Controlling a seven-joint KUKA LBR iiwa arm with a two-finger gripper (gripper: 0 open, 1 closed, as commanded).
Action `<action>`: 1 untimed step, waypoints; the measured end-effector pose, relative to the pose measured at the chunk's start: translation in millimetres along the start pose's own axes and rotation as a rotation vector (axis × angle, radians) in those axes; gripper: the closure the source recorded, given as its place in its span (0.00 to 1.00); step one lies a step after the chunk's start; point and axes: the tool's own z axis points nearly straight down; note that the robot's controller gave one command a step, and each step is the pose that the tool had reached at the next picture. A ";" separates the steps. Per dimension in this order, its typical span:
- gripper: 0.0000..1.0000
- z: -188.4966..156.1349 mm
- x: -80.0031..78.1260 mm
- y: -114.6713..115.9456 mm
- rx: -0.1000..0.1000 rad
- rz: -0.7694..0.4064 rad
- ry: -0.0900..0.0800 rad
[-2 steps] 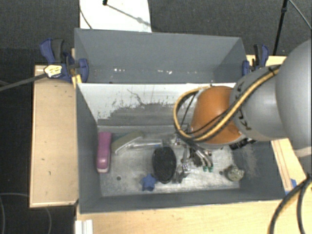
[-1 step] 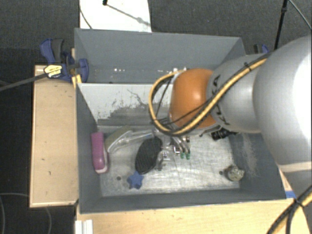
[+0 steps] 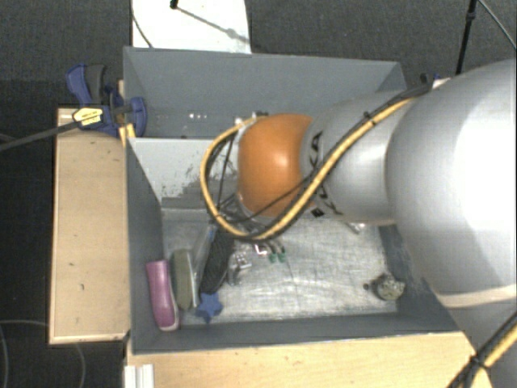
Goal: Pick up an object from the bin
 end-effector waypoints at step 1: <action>0.00 31.3 -32.1 -33.1 -0.005 -0.088 0.015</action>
Offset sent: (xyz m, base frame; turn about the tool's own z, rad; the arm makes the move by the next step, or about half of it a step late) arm 0.0348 -0.0247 -0.0340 -0.0916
